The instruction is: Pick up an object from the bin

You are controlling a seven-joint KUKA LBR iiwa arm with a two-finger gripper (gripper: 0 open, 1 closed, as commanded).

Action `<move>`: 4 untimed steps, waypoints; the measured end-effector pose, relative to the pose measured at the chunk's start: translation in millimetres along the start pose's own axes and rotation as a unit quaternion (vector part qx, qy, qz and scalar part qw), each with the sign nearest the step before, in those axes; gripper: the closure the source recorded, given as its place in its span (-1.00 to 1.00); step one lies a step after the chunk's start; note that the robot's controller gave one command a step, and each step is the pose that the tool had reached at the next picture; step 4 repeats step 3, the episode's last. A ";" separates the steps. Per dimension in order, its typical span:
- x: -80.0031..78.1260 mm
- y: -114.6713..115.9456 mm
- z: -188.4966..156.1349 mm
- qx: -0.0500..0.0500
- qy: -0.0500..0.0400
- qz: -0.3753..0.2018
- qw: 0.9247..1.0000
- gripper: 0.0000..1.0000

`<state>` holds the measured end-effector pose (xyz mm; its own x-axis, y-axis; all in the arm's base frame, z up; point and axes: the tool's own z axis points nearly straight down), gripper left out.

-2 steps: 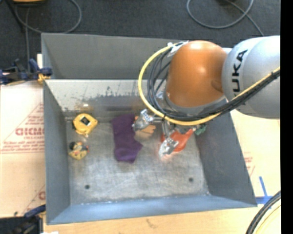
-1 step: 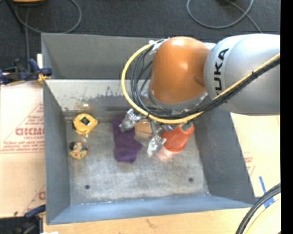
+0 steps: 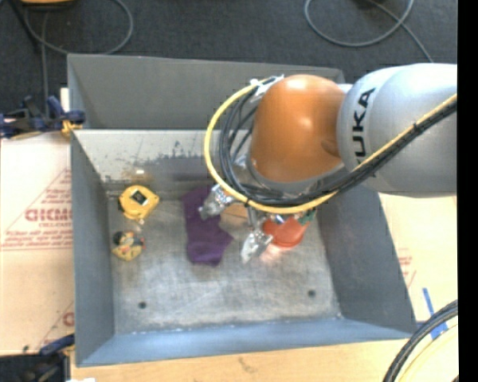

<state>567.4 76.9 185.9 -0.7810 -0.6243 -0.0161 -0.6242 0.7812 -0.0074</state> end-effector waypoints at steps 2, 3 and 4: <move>16.7 -23.3 107.6 -0.004 0.012 -0.020 1.000 1.00; 34.2 -50.0 -81.6 -0.004 0.008 0.002 1.000 1.00; 34.2 -50.0 -81.6 -0.004 0.008 0.002 1.000 1.00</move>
Offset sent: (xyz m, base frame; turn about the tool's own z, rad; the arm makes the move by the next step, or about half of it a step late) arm 0.0000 0.0000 0.0000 0.0000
